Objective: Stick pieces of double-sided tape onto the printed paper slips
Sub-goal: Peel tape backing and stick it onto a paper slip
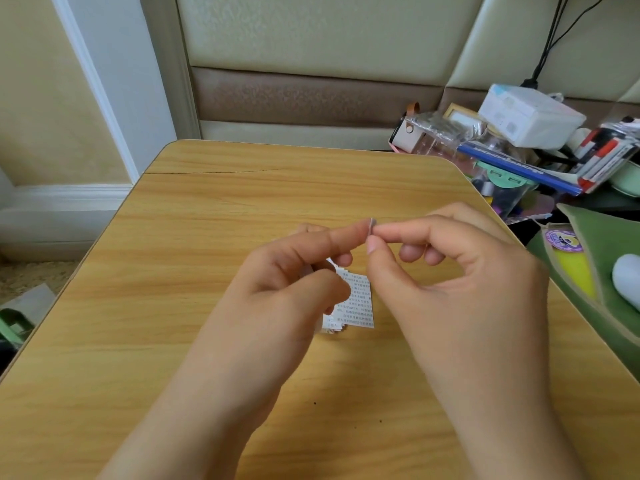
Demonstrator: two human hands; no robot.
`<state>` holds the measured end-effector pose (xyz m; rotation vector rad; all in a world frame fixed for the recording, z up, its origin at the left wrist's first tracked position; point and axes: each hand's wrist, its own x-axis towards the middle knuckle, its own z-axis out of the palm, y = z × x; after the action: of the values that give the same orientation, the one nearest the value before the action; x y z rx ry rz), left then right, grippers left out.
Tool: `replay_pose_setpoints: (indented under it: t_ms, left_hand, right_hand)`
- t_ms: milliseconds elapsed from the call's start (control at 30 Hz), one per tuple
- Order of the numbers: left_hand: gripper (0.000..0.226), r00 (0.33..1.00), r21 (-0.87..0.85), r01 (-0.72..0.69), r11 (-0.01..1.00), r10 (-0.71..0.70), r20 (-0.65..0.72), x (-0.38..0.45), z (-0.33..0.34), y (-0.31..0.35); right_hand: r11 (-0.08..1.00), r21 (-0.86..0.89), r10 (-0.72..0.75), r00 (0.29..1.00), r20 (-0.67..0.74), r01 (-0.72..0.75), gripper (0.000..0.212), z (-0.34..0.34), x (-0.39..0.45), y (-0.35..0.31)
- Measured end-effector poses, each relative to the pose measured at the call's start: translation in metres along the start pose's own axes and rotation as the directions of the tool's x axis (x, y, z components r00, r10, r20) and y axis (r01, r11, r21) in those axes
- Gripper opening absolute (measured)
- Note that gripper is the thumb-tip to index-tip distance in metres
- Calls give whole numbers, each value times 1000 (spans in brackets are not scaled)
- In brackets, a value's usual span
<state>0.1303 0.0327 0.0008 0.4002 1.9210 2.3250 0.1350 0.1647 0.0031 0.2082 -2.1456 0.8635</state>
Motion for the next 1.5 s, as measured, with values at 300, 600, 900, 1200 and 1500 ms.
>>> replay_pose_setpoints:
  t_ms: [300, 600, 900, 1200, 1500]
  left_hand:
    - [51, 1000, 45, -29, 999, 29, 3, 1, 1, -1]
    - [47, 1000, -16, -6, 1000, 6, 7, 0, -1, 1]
    - [45, 1000, -49, 16, 999, -15, 20, -1, -3, 1]
    - [48, 1000, 27, -18, 999, 18, -2, 0, -1, 0]
    - [53, 998, 176, -61, 983, 66, -18, 0, 0, -1]
  right_hand:
    - [997, -75, -37, 998, -59, 33, 3, 6, -3, -2]
    - [996, 63, 56, 998, -10, -56, 7, 3, -1, -2]
    - [987, 132, 90, 996, 22, -93, 8, 1, 0, 0]
    - [996, 77, 42, 999, 34, -45, 6, -1, -1, -1]
    - [999, -52, -1, 1000, -17, 0, 8, 3, -2, -1]
